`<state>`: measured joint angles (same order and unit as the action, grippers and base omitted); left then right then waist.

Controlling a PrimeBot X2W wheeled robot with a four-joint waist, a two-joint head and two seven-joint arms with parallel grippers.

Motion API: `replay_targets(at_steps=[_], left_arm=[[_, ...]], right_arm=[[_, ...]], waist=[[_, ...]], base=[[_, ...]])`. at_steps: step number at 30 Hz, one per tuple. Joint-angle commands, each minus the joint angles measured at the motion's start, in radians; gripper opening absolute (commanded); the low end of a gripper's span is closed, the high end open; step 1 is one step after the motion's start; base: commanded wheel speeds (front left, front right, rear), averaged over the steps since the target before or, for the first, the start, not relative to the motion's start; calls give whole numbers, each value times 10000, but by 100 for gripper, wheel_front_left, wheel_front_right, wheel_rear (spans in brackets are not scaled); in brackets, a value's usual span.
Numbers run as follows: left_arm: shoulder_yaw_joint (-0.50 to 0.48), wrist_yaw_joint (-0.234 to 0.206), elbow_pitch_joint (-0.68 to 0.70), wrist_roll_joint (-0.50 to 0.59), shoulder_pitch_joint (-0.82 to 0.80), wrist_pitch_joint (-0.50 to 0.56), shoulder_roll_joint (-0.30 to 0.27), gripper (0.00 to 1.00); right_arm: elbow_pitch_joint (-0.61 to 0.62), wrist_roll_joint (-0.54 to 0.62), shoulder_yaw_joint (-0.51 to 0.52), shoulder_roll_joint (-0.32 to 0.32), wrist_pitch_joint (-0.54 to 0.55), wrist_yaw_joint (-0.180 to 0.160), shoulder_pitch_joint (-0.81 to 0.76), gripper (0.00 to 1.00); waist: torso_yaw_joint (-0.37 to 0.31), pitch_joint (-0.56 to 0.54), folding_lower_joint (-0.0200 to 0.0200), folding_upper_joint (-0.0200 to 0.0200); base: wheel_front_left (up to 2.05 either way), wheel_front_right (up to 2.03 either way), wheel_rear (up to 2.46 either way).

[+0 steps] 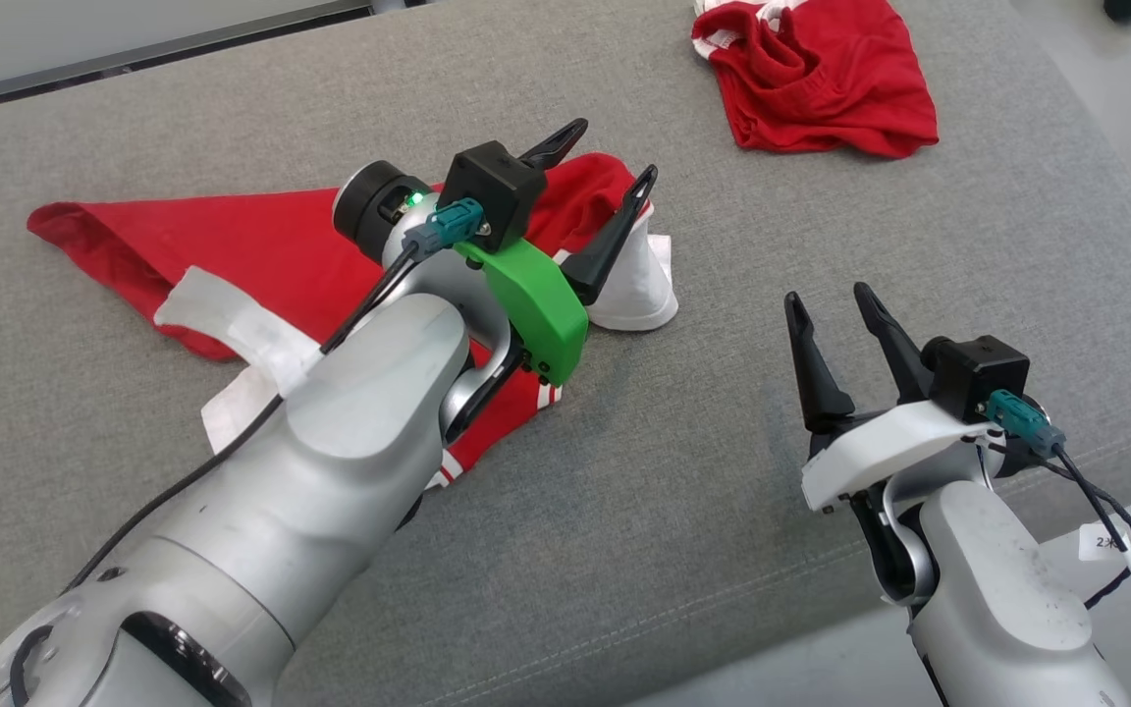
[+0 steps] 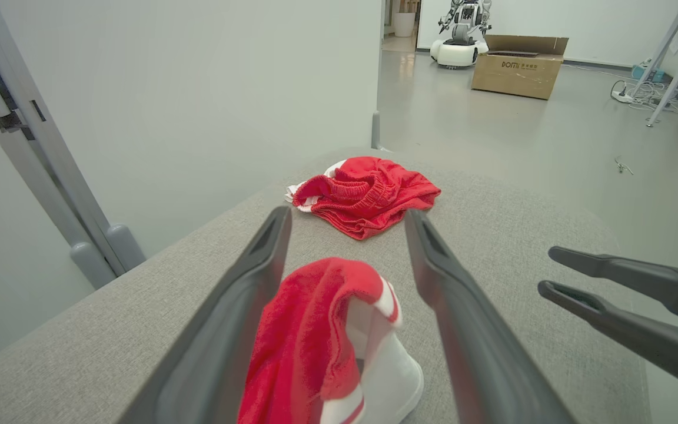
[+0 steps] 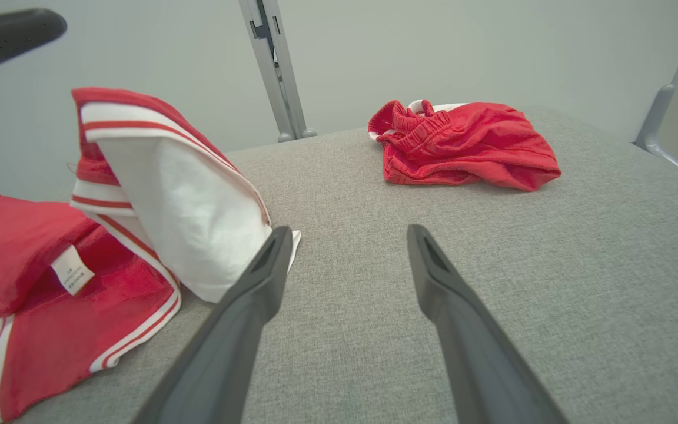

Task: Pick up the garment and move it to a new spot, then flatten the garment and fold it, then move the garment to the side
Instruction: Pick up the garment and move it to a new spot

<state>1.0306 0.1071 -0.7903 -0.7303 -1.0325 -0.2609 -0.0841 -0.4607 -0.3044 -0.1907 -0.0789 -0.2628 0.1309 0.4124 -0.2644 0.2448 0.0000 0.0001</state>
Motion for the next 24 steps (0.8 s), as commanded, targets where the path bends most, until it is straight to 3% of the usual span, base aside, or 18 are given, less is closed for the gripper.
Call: replay_targets(at_steps=[1, 11, 24], left_arm=[[-175, -130, 174, 174, 276, -35, -54, 100], [-2020, -1103, 2592, 1959, 2020, -39, -549, 100], [-4105, -1336, 4091, 3429, 3962, -39, -855, 100]], right_arm=[[-26, 45, 18, -48, -38, -4, -164, 100], [-12, 57, 65, -193, -38, -4, -509, 100], [143, 69, 2, -352, -37, -4, -826, 100]], waist=[[184, -223, 0, -1], [760, -768, 0, -1], [1546, -1306, 0, -1]], base=[[0, 0, 0], [0, 0, 0], [0, 0, 0]])
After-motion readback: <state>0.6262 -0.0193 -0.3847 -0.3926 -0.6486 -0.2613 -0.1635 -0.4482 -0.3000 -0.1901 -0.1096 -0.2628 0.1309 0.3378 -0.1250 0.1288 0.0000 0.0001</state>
